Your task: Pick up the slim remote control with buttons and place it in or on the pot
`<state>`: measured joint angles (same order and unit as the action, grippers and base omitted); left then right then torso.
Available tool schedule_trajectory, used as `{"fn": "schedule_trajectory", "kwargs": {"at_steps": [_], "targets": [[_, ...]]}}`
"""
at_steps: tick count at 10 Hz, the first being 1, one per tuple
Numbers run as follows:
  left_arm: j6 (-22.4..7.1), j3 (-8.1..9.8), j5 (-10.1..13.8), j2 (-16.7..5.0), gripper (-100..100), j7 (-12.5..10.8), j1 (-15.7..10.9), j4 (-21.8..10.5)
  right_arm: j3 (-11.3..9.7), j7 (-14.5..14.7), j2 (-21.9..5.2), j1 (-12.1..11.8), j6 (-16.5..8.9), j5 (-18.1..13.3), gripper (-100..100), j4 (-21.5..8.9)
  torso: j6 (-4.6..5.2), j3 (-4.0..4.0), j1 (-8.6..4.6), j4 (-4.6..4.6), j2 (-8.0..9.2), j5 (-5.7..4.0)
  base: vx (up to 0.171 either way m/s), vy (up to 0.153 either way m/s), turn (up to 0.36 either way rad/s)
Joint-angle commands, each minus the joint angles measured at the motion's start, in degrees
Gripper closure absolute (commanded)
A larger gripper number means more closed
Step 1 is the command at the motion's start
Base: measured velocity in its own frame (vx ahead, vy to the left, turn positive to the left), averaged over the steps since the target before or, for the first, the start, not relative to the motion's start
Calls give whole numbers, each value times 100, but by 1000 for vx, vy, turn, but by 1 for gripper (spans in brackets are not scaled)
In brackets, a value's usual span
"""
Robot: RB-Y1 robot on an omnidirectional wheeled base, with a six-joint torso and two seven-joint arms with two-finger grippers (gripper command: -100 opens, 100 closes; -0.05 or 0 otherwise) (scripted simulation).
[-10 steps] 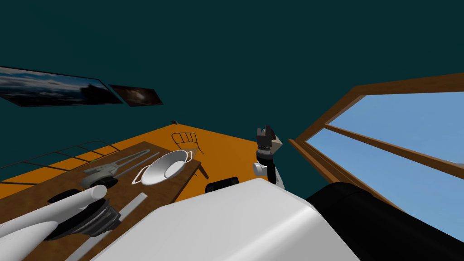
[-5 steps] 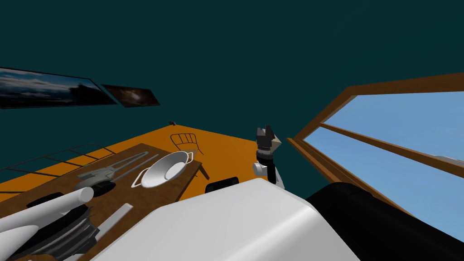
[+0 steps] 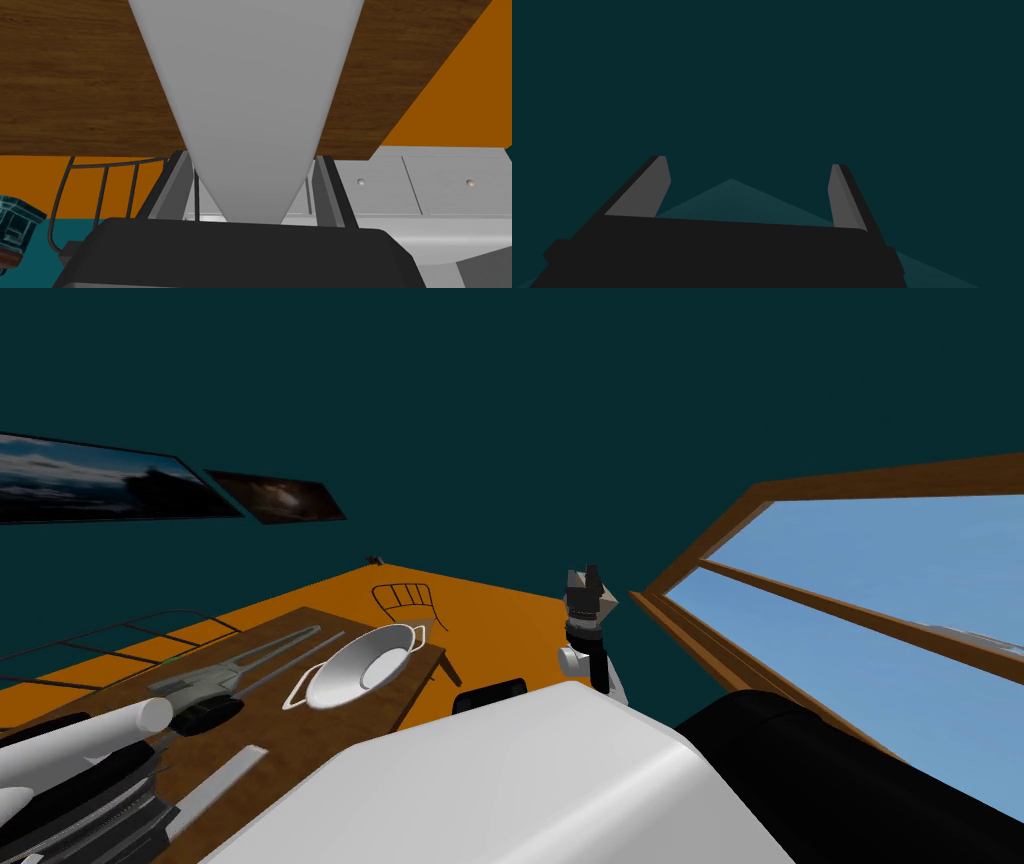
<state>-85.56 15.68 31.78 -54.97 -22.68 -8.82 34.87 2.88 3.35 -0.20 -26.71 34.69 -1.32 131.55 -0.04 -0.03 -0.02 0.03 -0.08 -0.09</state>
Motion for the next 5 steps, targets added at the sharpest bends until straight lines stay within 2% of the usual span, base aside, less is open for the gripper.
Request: {"fn": "schedule_trajectory", "kwargs": {"at_steps": [1, 2, 5], "targets": [[-47, 91, -18, -116, 100, 75, -194, -139, 0, 0, 0, 0, 0, 0, 0, 0, 0, 0, 0, 0, 0, 0, 30, -32, -25], [-103, 209, 7, -192, 100, 129, -311, -157, 0, 0, 0, 0, 0, 0, 0, 0, 6, -2, -11, 2, -7, -5, 68, -57, -26], [-156, 562, 128, -251, 100, 314, -577, -175, -1, 0, 1, -1, 0, 0, 0, 1, 21, -26, -56, -4, -52, -16, 140, -117, -8]]}}
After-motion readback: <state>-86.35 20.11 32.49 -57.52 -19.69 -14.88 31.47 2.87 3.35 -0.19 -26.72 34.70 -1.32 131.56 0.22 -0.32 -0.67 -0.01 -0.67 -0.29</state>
